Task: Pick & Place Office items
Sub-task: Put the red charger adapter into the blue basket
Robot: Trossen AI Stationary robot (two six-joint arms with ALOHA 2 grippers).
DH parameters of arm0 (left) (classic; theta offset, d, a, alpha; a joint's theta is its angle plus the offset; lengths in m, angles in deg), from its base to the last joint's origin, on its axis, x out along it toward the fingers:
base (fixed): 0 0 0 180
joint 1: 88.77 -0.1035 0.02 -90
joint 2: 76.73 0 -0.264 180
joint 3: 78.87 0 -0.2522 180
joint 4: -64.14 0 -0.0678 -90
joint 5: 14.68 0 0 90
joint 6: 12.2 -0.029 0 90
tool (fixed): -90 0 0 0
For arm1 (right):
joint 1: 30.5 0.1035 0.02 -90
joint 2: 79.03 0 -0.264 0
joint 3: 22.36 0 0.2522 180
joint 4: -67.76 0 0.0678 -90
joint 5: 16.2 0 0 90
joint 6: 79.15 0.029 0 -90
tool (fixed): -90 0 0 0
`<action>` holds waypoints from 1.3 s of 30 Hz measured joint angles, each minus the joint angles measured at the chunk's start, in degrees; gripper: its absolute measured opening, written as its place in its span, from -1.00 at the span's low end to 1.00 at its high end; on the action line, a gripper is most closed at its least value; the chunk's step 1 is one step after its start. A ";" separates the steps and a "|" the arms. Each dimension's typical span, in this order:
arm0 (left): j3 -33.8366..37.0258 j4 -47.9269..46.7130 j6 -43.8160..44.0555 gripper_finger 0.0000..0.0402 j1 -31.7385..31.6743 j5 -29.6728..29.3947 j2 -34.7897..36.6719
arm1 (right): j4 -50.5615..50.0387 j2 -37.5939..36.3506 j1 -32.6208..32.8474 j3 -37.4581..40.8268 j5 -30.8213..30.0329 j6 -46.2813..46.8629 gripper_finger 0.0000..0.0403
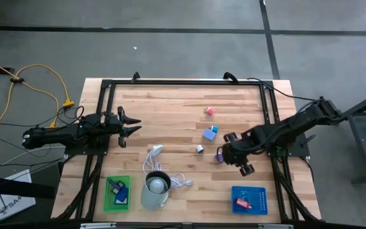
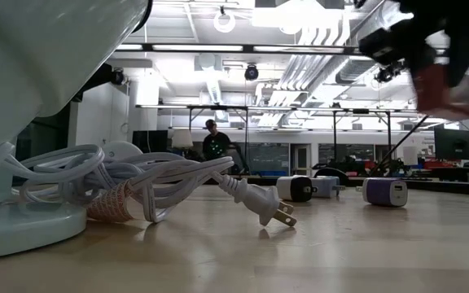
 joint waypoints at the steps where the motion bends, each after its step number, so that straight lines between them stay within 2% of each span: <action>1: 0.00 0.00 0.00 -0.40 0.02 0.00 0.00 | -0.50 -0.06 1.18 0.01 -0.37 1.85 -0.45; 13: 0.00 0.01 0.00 -0.40 0.02 0.00 0.00 | 1.71 0.04 16.38 0.01 -4.05 28.19 -0.45; 20: 0.00 0.02 0.00 -0.40 0.02 0.00 0.00 | 4.20 0.52 22.77 0.01 -6.40 41.35 -0.45; 39: 0.00 0.00 0.00 -0.40 0.02 0.00 0.00 | 9.97 11.54 31.14 0.03 -6.08 55.10 -0.45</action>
